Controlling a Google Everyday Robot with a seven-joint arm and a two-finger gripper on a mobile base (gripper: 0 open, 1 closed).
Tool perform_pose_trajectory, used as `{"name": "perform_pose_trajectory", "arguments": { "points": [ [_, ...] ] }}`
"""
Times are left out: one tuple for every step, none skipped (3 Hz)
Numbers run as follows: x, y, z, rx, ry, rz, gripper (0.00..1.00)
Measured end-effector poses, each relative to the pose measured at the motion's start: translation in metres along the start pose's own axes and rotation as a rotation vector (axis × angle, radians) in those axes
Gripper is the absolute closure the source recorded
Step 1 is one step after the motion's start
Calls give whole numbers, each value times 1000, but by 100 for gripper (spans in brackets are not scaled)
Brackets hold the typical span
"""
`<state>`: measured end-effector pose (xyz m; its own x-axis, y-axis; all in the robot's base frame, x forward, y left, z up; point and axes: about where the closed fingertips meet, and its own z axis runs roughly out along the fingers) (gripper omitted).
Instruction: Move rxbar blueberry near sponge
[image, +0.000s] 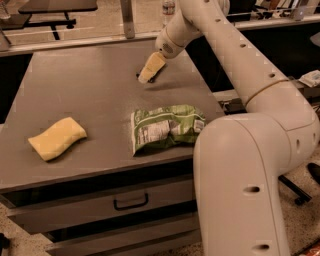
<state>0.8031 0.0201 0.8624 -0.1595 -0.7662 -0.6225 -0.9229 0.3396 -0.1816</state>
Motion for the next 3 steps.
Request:
{"name": "perform_pose_trajectory", "arguments": {
  "points": [
    [12, -4, 18, -32, 13, 17, 21],
    [20, -6, 25, -46, 22, 32, 46],
    [19, -6, 21, -49, 19, 31, 76]
  ]
}}
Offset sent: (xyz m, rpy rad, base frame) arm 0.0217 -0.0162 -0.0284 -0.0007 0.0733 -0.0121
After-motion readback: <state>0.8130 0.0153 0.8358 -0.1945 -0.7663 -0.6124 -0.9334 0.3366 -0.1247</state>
